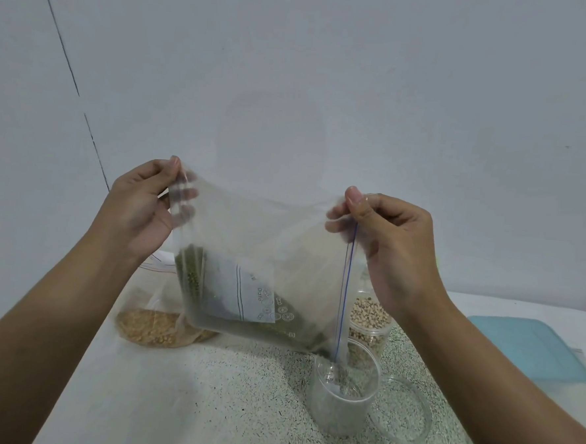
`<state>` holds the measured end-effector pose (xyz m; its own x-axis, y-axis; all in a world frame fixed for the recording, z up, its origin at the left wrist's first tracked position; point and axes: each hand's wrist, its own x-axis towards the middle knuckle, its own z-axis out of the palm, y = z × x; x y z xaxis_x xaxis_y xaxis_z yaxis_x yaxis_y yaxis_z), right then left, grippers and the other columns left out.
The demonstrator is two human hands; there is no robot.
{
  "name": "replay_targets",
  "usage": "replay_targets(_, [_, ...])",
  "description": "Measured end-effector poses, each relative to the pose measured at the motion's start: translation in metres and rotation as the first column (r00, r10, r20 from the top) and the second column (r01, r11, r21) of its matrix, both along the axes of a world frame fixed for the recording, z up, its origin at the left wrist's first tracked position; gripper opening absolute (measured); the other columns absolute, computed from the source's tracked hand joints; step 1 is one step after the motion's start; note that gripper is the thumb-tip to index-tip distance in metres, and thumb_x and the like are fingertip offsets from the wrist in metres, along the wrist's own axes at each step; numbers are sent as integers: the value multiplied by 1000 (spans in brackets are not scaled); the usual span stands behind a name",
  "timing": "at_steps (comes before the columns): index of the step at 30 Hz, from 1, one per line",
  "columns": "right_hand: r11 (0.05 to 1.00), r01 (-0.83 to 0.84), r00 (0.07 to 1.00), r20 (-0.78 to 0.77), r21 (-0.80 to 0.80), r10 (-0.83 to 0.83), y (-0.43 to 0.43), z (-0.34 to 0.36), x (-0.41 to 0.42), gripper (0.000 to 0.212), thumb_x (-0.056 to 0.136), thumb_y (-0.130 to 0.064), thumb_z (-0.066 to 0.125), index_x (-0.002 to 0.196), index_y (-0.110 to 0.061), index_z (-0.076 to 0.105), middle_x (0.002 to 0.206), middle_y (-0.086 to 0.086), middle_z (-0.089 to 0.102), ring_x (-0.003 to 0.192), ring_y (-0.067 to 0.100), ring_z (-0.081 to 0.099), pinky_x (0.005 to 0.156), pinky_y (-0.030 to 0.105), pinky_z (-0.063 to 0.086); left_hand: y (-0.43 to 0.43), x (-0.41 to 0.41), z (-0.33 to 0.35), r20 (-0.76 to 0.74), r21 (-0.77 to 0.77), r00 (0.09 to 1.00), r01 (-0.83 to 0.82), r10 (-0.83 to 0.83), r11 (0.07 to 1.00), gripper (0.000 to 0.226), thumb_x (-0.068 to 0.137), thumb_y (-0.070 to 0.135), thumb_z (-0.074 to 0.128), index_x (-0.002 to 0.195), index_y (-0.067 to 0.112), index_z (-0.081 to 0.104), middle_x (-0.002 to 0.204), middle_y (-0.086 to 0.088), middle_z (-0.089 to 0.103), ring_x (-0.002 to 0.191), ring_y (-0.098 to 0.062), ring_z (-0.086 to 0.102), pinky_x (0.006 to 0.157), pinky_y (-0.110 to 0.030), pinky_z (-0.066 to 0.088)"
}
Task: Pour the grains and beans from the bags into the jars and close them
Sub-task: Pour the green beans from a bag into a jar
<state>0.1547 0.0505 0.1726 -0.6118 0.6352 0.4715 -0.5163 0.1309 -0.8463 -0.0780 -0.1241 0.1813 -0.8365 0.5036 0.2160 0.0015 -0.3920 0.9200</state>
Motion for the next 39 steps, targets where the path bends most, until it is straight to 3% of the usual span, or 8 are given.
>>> replay_targets(16, [1000,-7,1000,-23,-28,6,2,1,9,22,86,-25,71,70,-10,76,78,12,71,68,26,67,67,32,42,2,10,12,-35,-1,999,13,-13,1000,26,99,24,62,74,19,70,80,3,71,67,-14,65,59,-28,52])
replay_targets(39, [999,-5,1000,-25,-37,4,-2,4,11,22,87,-23,70,69,-12,76,77,11,71,68,25,67,65,29,43,3,10,17,-24,5,1000,18,-17,1000,22,98,24,62,77,17,67,81,2,69,66,-15,65,56,-27,49])
